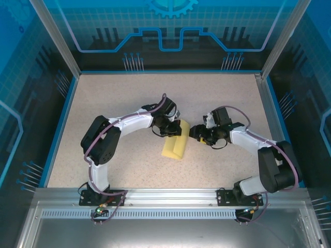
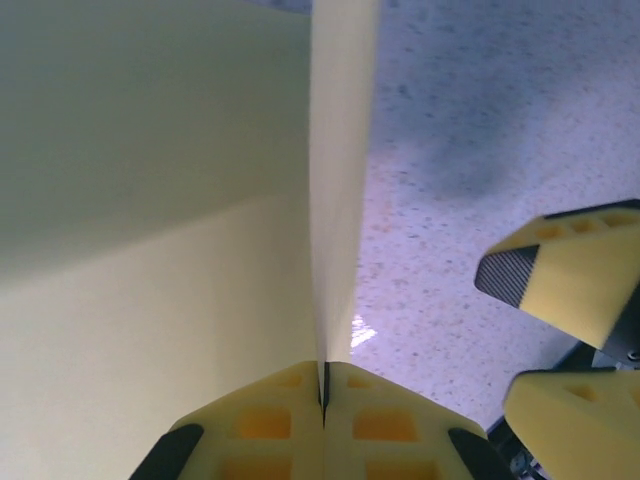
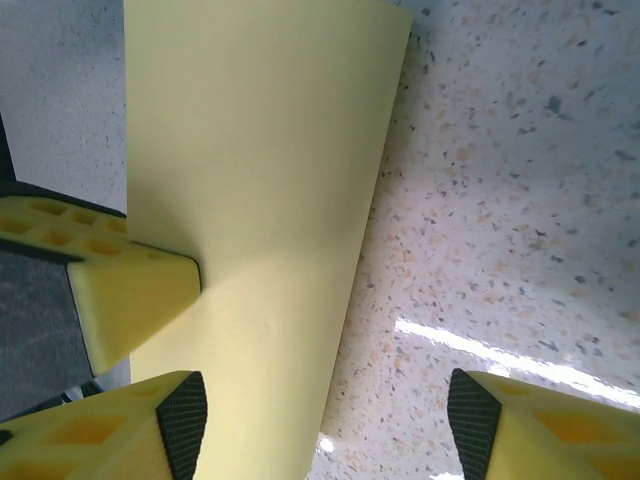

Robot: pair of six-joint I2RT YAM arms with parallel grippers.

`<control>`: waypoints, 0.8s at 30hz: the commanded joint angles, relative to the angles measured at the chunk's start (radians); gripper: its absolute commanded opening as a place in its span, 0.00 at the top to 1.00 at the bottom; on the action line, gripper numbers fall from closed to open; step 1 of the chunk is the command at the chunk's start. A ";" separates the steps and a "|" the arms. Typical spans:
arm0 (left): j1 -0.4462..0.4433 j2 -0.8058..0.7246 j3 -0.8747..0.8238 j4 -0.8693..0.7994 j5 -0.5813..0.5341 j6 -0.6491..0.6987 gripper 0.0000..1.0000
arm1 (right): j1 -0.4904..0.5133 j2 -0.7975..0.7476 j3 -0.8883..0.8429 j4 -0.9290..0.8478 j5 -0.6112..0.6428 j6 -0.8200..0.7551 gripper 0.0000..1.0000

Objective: Fold a paper plane with a square sheet of paper (pick it up from the middle)
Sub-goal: First fold in half a square sheet of paper at the center of the table.

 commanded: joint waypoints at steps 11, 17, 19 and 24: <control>0.093 -0.084 -0.108 0.088 0.089 0.008 0.95 | 0.123 0.107 0.077 0.077 0.036 0.078 0.37; 0.109 -0.080 -0.136 0.089 0.103 0.034 0.95 | 0.156 0.170 0.104 0.108 0.054 0.107 0.42; 0.114 -0.079 -0.141 0.088 0.100 0.037 0.95 | 0.163 0.192 0.117 0.104 0.068 0.109 0.43; 0.121 -0.081 -0.164 0.101 0.100 0.038 0.93 | 0.178 0.230 0.140 0.101 0.083 0.107 0.45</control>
